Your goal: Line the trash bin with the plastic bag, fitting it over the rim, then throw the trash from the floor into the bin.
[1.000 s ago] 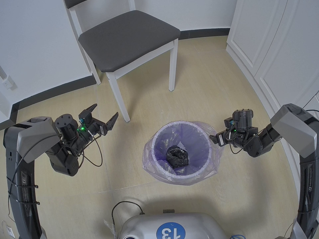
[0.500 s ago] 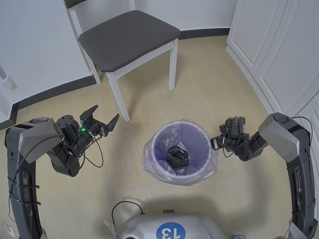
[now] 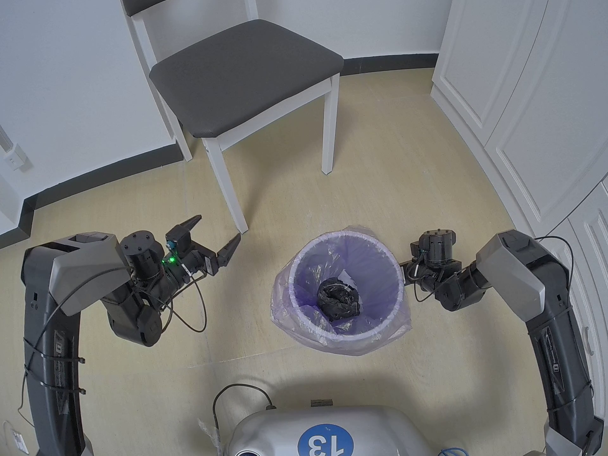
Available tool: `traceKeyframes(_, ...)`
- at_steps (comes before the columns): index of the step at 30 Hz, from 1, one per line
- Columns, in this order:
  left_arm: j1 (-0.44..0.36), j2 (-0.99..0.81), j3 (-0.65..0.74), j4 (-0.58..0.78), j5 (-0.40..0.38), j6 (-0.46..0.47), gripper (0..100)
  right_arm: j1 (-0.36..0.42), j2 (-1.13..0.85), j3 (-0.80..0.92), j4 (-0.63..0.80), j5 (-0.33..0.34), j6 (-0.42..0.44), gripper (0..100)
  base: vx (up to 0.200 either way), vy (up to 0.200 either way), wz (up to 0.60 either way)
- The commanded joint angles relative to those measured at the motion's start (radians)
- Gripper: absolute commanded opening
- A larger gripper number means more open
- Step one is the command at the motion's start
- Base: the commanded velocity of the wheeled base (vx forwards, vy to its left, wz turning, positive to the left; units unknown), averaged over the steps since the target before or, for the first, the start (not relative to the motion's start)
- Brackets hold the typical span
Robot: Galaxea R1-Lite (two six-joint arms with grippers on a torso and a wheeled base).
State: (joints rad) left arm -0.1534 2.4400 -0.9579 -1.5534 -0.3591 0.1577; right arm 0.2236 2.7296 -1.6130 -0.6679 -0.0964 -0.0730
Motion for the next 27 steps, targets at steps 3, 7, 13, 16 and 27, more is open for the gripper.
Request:
traceKeyframes(3,-0.029,0.070,0.011,-0.017,-0.032,-0.017,100,-0.001,0.041,-0.059,0.024,0.000,0.053,100,0.000,0.000,0.00)
traceKeyframes(7,-0.055,0.088,0.041,-0.017,-0.050,-0.017,100,-0.015,-0.024,-0.054,0.053,0.000,0.067,100,0.000,0.000,0.00)
traceKeyframes(13,-0.106,0.175,0.047,-0.017,-0.077,-0.001,100,-0.020,-0.140,0.021,0.116,-0.003,0.061,100,0.000,0.000,0.00)
traceKeyframes(16,-0.114,0.203,0.031,-0.017,-0.077,-0.003,100,-0.020,-0.175,0.056,0.108,-0.003,0.059,100,0.000,0.000,0.00)
traceKeyframes(27,-0.123,0.309,-0.190,0.162,-0.077,-0.001,100,-0.041,-0.297,0.120,0.108,-0.003,0.056,100,0.000,0.000,0.00)
